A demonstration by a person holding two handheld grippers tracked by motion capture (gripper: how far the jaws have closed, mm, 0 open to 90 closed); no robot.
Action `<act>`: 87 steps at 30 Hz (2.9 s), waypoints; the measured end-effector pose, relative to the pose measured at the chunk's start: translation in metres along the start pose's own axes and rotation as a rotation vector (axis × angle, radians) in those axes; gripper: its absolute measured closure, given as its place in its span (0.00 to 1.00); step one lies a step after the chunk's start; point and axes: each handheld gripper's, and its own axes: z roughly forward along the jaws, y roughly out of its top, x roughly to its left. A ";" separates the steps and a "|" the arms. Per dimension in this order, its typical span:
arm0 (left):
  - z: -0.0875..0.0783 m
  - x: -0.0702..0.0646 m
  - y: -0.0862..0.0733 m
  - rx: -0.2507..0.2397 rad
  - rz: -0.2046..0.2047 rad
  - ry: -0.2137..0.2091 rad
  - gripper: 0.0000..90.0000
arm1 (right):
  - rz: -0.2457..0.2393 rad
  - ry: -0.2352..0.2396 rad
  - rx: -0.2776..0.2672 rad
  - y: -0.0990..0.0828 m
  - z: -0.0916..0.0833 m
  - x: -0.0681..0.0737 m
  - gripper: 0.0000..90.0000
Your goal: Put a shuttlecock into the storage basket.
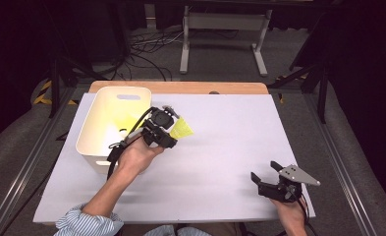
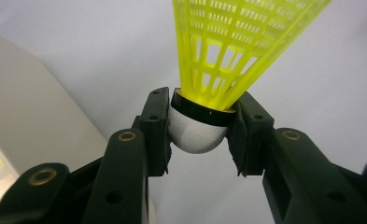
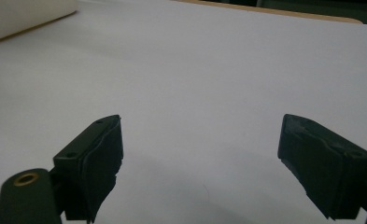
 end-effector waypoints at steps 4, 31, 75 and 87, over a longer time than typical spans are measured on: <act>-0.004 0.003 0.002 -0.002 -0.005 -0.001 0.70 | -0.001 0.001 -0.002 0.000 0.000 0.000 0.16; -0.028 0.030 0.008 -0.004 -0.068 0.003 0.70 | -0.003 0.002 0.004 0.000 0.000 0.000 0.16; -0.050 0.070 -0.007 -0.044 -0.175 0.032 0.70 | -0.003 0.001 0.004 0.000 0.000 0.000 0.17; -0.053 0.085 -0.017 -0.059 -0.227 0.034 0.70 | -0.003 -0.002 0.010 0.000 0.001 0.000 0.17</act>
